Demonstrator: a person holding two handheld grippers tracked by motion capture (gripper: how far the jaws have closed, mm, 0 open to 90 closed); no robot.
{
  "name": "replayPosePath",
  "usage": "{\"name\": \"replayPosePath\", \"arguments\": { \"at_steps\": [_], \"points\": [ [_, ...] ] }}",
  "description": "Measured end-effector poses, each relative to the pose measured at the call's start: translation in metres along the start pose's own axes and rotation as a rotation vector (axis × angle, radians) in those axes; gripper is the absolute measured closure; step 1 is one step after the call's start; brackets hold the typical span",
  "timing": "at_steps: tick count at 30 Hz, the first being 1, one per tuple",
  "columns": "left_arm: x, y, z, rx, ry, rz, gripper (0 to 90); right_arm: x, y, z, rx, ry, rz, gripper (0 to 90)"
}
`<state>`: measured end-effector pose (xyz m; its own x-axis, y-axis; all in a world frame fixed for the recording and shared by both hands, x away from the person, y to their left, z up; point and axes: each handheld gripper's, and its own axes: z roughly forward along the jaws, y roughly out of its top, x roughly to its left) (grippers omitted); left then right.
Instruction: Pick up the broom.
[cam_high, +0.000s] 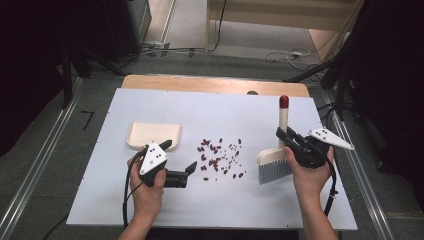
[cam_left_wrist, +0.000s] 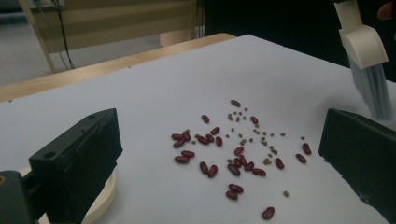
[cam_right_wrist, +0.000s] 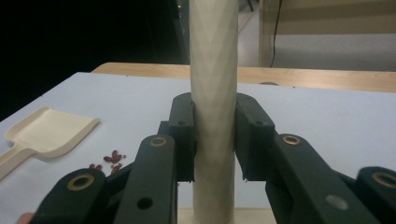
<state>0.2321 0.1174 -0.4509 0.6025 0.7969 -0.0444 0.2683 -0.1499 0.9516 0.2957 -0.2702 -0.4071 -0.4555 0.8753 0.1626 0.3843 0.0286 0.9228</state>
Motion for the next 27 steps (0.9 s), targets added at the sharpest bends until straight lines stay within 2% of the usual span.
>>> {"name": "replayPosePath", "arguments": {
  "at_steps": [2,4,7,12,13,15,22,27],
  "points": [
    [-0.003,0.001,0.003,-0.001,0.002,0.000,0.0,0.004,0.000,-0.001,-0.006,0.008,-0.006,69.3],
    [-0.009,0.005,0.010,0.000,-0.019,0.002,0.0,0.008,0.000,-0.002,-0.007,0.016,-0.014,69.2],
    [-0.014,0.007,0.014,-0.005,-0.026,0.001,0.0,0.012,-0.001,-0.002,-0.012,0.020,-0.024,69.2],
    [-0.023,0.010,0.021,-0.008,-0.075,-0.019,1.6,0.025,-0.004,-0.001,0.001,0.030,-0.033,69.3],
    [-0.027,0.011,0.022,-0.006,-0.102,-0.022,1.6,0.027,-0.004,-0.001,0.001,0.039,-0.037,69.2],
    [-0.029,0.011,0.023,-0.007,-0.114,-0.026,1.9,0.030,-0.005,0.000,0.001,0.041,-0.045,69.2],
    [-0.045,0.015,0.029,0.014,-0.150,-0.028,7.8,0.052,-0.008,0.000,-0.010,0.083,-0.075,69.2],
    [-0.054,0.016,0.032,0.025,-0.178,-0.039,12.5,0.059,-0.010,0.002,-0.013,0.097,-0.087,69.2]
  ]
}}
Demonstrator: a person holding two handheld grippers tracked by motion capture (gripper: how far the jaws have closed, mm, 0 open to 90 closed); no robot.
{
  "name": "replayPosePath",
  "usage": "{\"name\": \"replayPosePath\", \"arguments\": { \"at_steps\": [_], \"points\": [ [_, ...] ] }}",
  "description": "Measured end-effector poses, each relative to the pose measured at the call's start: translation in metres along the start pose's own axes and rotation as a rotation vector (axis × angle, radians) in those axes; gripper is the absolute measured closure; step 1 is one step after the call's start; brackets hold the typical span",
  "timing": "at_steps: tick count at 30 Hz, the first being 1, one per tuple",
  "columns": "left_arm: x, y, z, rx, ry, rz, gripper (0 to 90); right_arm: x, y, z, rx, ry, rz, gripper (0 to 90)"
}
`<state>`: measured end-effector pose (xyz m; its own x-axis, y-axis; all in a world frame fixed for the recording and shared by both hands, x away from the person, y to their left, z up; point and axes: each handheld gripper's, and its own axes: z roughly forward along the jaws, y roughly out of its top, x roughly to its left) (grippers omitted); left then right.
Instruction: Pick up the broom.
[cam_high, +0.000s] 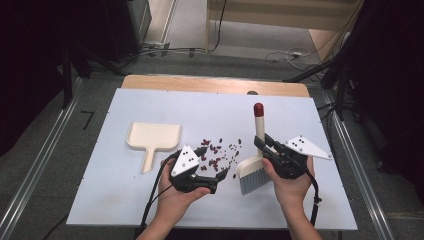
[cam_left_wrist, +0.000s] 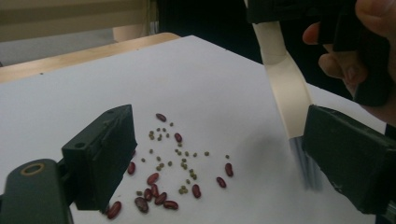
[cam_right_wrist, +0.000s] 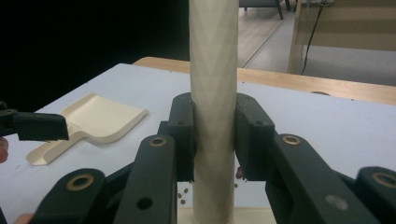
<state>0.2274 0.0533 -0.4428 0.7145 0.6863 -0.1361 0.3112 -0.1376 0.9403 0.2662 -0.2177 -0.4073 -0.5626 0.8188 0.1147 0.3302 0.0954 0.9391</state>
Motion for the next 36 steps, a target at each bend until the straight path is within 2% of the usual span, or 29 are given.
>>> {"name": "replayPosePath", "arguments": {
  "at_steps": [3,8,11,14,16,17,18,19,25,29,32,36],
  "points": [
    [-0.004,-0.001,0.005,0.018,-0.046,-0.032,18.3,0.007,-0.002,0.002,0.004,0.009,-0.010,69.2],
    [-0.007,-0.001,0.010,0.043,-0.070,-0.059,21.5,0.015,-0.004,0.003,-0.001,0.018,-0.017,69.2],
    [-0.009,-0.002,0.011,0.049,-0.067,-0.064,25.9,0.021,-0.005,0.003,-0.005,-0.011,-0.046,69.2],
    [-0.006,-0.001,0.009,0.046,-0.085,-0.080,28.7,0.022,-0.006,0.003,-0.005,-0.003,-0.038,69.2],
    [-0.006,-0.001,0.008,0.038,-0.102,-0.080,28.9,0.023,-0.006,0.004,-0.008,-0.012,-0.044,69.2],
    [-0.008,0.000,0.008,0.040,-0.130,-0.076,28.8,0.024,-0.006,0.004,-0.009,-0.008,-0.039,69.2],
    [-0.008,0.000,0.008,0.040,-0.130,-0.076,28.8,0.025,-0.006,0.004,-0.011,-0.001,-0.036,69.2],
    [-0.013,0.001,0.010,0.043,-0.141,-0.059,28.8,0.026,-0.006,0.004,-0.011,-0.003,-0.042,69.2],
    [-0.019,0.000,0.015,0.071,-0.151,-0.041,32.9,0.035,-0.006,0.004,-0.019,0.011,-0.054,69.2],
    [-0.018,-0.001,0.019,0.091,-0.153,-0.058,41.8,0.041,-0.008,0.004,-0.026,0.026,-0.057,69.2],
    [-0.018,-0.002,0.022,0.104,-0.169,-0.083,43.9,0.047,-0.008,0.003,-0.036,0.039,-0.062,69.2],
    [-0.018,-0.002,0.023,0.110,-0.176,-0.095,47.3,0.054,-0.009,0.002,-0.050,0.047,-0.073,69.2]
  ]
}}
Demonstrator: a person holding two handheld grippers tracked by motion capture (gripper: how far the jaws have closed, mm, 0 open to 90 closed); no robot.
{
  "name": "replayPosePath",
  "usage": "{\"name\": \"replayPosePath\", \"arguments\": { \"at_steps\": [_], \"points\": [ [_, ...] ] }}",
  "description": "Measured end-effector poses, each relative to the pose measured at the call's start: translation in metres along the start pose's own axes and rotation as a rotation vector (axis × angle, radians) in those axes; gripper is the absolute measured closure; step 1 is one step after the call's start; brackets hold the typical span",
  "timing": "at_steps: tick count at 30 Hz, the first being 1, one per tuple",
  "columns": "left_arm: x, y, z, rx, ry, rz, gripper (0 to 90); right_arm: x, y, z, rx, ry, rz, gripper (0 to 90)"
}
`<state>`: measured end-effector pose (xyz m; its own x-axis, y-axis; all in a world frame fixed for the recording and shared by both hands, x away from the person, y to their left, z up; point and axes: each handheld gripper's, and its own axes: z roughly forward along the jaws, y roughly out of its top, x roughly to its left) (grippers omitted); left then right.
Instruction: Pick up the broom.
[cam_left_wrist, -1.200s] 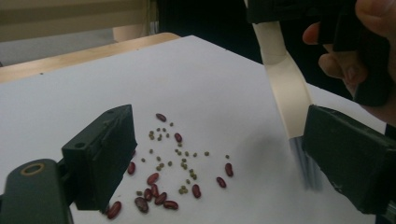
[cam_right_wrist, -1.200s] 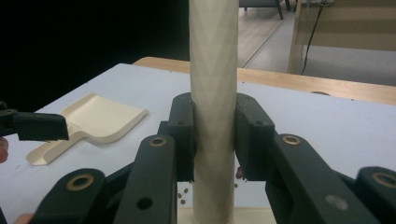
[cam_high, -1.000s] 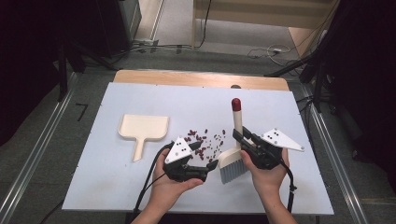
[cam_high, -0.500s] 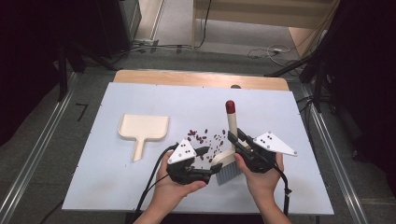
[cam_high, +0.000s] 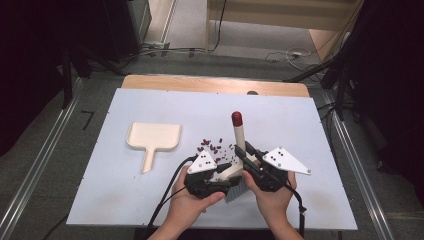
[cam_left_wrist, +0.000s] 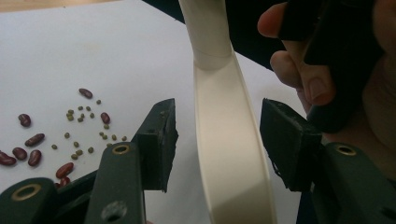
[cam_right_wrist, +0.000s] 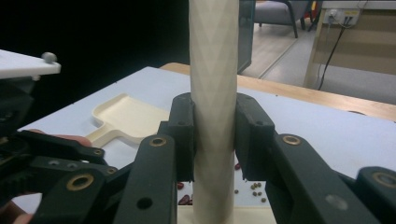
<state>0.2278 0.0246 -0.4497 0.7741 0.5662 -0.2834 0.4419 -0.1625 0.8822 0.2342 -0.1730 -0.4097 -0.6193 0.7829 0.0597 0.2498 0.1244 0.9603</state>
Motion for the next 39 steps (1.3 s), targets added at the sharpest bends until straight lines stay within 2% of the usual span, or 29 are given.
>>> {"name": "replayPosePath", "arguments": {
  "at_steps": [1,11,15,18,25,26,27,28,29,30,31,33,35,36,37,39],
  "points": [
    [0.000,0.000,0.000,-0.001,0.007,-0.012,48.6,0.002,0.000,0.000,-0.003,0.003,-0.002,69.2],
    [0.002,0.001,-0.003,0.013,-0.002,-0.029,65.3,0.009,-0.003,-0.001,-0.031,-0.001,0.002,69.1],
    [0.003,0.001,-0.005,0.012,-0.001,-0.038,67.5,0.010,-0.002,-0.002,-0.043,0.002,0.010,69.0],
    [0.003,0.001,-0.006,0.011,0.022,-0.029,67.8,0.010,-0.002,-0.001,-0.045,0.007,0.015,68.9],
    [0.007,0.001,-0.009,0.020,0.042,-0.004,68.1,0.008,0.002,0.000,-0.016,0.032,-0.010,66.9],
    [0.012,0.002,-0.011,0.028,0.014,0.001,68.1,0.004,0.004,0.001,0.003,0.084,-0.022,59.6],
    [0.012,0.002,-0.011,0.028,0.014,0.001,68.1,0.004,0.004,0.001,0.003,0.084,-0.022,59.6],
    [0.016,0.002,-0.014,0.021,0.015,0.003,68.1,0.002,0.007,0.000,0.001,0.132,-0.042,51.2],
    [0.016,0.002,-0.014,0.021,0.015,0.003,68.1,0.000,0.008,-0.001,0.003,0.151,-0.052,46.7],
    [0.021,0.002,-0.018,0.024,0.010,0.019,68.1,-0.002,0.011,-0.001,0.026,0.179,-0.052,43.6],
    [0.021,0.002,-0.018,0.024,0.010,0.019,68.1,-0.004,0.013,-0.002,0.036,0.206,-0.047,40.1],
    [0.025,0.003,-0.023,0.021,0.007,0.054,68.1,-0.010,0.016,-0.003,0.037,0.260,-0.056,35.0],
    [0.026,0.003,-0.025,0.022,0.006,0.064,68.1,-0.016,0.019,-0.004,0.045,0.274,-0.088,31.4],
    [0.030,0.004,-0.029,0.023,-0.015,0.080,68.1,-0.019,0.019,-0.004,0.052,0.280,-0.103,31.0],
    [0.030,0.004,-0.029,0.023,-0.015,0.080,68.2,-0.019,0.019,-0.004,0.052,0.280,-0.103,31.0],
    [0.033,0.004,-0.033,0.021,-0.017,0.090,68.1,-0.031,0.020,-0.006,0.087,0.290,-0.123,30.4]
  ]
}}
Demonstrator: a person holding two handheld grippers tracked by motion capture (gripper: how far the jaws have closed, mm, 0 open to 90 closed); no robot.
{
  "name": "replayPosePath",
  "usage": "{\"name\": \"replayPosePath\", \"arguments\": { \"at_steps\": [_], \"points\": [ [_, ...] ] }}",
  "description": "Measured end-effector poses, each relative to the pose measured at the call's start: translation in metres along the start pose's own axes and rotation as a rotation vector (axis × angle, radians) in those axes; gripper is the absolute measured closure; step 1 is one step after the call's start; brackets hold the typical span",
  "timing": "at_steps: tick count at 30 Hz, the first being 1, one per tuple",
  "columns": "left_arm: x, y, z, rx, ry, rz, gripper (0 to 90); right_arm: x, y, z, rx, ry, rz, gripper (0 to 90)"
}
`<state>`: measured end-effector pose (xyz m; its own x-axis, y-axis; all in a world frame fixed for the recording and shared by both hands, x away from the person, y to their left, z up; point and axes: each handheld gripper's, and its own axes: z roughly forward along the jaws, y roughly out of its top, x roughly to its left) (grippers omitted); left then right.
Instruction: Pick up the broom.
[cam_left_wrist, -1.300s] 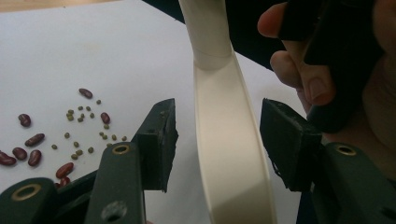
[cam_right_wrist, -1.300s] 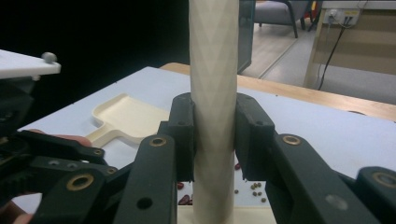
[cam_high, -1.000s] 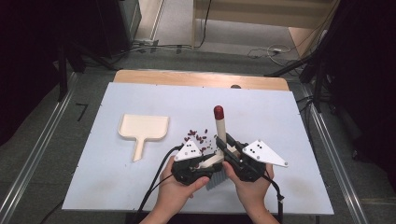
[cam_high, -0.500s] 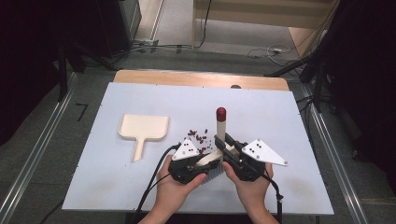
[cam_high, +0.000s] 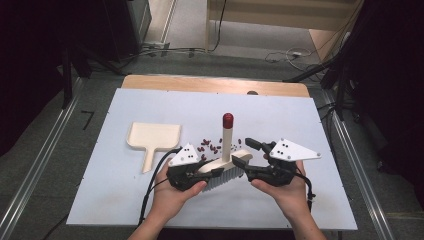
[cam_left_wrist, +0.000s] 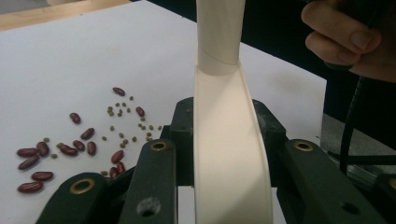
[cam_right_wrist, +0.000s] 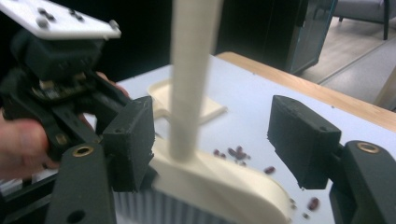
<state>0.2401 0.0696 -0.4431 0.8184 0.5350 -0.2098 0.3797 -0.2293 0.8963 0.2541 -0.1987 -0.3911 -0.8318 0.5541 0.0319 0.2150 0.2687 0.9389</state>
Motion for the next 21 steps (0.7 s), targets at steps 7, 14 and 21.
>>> {"name": "replayPosePath", "arguments": {
  "at_steps": [7,14,21],
  "points": [
    [0.004,0.001,-0.009,0.021,-0.049,0.073,68.1,-0.015,-0.002,-0.009,0.091,0.067,-0.021,28.8],
    [-0.001,-0.001,-0.007,0.065,-0.139,0.168,68.1,-0.022,-0.009,-0.009,0.207,0.175,-0.084,29.9],
    [-0.005,-0.003,-0.006,0.090,-0.192,0.203,68.1,-0.018,-0.016,-0.002,0.293,0.271,-0.125,30.3]
  ]
}}
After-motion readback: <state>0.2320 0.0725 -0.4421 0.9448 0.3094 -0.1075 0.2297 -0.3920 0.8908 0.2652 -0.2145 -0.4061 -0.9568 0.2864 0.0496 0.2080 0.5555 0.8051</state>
